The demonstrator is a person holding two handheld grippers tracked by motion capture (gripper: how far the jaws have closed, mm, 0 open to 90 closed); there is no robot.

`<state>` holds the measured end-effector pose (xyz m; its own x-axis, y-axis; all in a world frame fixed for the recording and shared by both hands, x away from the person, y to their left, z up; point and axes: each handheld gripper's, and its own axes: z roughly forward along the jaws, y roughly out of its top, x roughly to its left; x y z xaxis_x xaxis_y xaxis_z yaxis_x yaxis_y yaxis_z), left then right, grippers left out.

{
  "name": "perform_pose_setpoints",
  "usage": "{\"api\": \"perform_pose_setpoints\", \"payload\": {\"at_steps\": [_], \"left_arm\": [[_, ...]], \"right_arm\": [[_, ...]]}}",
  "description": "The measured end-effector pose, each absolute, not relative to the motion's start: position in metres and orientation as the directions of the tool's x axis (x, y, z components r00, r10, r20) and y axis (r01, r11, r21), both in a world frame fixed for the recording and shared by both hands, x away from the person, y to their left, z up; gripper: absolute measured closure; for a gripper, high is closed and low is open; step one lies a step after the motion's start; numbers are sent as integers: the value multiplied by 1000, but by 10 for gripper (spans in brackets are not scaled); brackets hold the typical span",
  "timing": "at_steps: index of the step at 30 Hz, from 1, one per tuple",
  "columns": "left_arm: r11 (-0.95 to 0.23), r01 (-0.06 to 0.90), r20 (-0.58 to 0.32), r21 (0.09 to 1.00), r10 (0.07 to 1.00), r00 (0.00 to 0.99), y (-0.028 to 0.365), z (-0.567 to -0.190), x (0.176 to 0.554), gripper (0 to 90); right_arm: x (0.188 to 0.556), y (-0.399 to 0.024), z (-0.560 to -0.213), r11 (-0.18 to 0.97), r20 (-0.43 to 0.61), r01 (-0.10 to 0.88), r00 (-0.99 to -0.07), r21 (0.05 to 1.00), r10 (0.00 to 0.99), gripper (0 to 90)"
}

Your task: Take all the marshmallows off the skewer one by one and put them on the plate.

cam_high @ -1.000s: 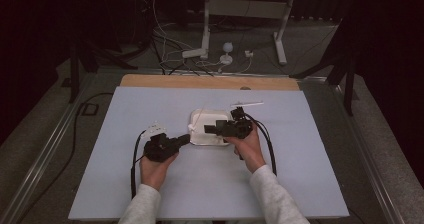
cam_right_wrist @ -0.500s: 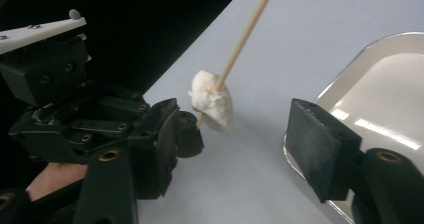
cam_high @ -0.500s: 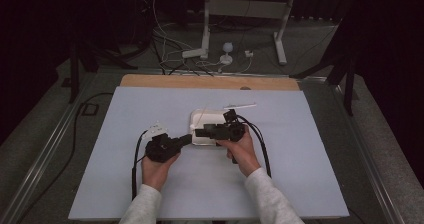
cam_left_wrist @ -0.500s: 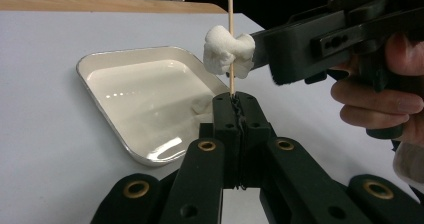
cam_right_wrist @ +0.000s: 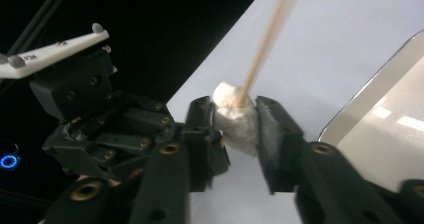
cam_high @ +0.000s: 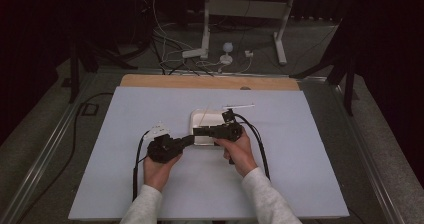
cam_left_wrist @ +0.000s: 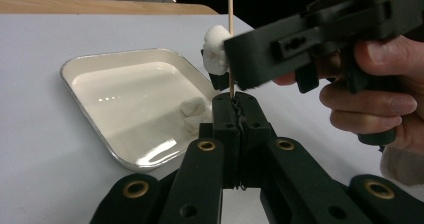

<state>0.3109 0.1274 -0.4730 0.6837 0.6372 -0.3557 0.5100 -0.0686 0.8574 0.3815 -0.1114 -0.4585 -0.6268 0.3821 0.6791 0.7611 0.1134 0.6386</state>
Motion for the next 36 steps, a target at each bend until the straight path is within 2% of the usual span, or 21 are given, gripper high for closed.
{"api": "perform_pose_setpoints", "payload": {"at_steps": [3,6,8,9,11,14,20,26,28,33,36], "left_arm": [[-78,520,-362,851,630,687,125,-475,312,808],[-88,522,-360,848,627,691,123,-476,313,797],[-93,524,-361,847,623,694,122,-477,313,878],[-96,526,-359,845,626,692,122,-477,312,891],[-95,532,-361,841,635,683,122,-477,313,898],[-80,524,-363,848,633,684,122,-475,312,900],[-88,526,-355,846,642,680,122,-475,312,900],[-98,528,-352,844,641,682,122,-476,312,900],[-132,531,-337,837,639,691,122,-479,311,900],[-141,509,-331,849,608,721,118,-480,311,900],[-164,508,-320,846,605,729,117,-483,311,900]], "right_arm": [[381,-111,-458,105,677,757,-630,645,380,740],[381,-112,-457,97,681,757,-629,646,375,749],[380,-111,-456,104,679,755,-634,648,370,754],[380,-110,-457,108,678,753,-637,649,368,754],[379,-110,-457,110,679,755,-636,647,367,753],[379,-107,-457,123,679,753,-641,646,357,704],[376,-104,-459,136,663,745,-649,653,373,767],[377,-105,-457,99,668,748,-637,656,385,792],[381,-117,-451,-3,697,753,-606,658,384,806],[384,-131,-440,23,658,729,-630,684,412,804],[386,-139,-436,-28,669,726,-617,687,414,804]]}}
